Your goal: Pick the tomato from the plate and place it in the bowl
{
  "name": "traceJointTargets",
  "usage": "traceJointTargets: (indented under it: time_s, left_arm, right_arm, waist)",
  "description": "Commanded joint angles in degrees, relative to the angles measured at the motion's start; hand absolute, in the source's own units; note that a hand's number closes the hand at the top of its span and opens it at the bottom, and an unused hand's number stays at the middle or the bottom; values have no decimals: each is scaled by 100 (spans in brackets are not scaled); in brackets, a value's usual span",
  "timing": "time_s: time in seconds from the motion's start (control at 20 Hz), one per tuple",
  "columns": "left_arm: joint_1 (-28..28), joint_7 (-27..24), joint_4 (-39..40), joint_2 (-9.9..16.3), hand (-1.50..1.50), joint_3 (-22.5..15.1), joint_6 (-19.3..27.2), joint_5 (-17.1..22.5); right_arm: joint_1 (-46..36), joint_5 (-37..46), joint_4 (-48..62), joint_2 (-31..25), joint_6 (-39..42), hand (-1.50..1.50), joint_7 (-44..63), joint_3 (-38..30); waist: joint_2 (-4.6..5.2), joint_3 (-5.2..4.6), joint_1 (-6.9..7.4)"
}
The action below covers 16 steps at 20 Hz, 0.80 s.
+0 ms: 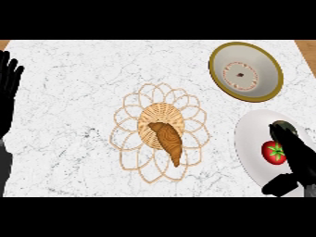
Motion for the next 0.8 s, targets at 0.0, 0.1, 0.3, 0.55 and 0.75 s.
traceJointTargets:
  time_s: [0.0,0.1,0.3,0.55,0.75]
  left_arm:
    - [-23,123,-240,-123,0,-114,160,-205]
    - [170,42,-58,-91,0,10,-90,-40]
    - [112,-24,-104,-156,0,58,-82,-53]
    - [154,66,-170,11,0,161,-244,-6]
    - [287,-255,42,-201,0,76,-227,-90]
  right_arm:
    - [-149,-148,356,-144,250,-150,-184,-432]
    - [-432,15,906,108,-108,-150,-291,-425]
    - [-231,296,686,-44,-34,150,-632,-301]
    - [-128,686,901,158,-910,150,-1086,-257]
    - [-570,804,1297,136,-931,150,-1167,-333]
  waist:
    - [12,16,2]
    - [16,16,16]
    - [12,15,4]
    - [11,16,9]
    - [17,15,29]
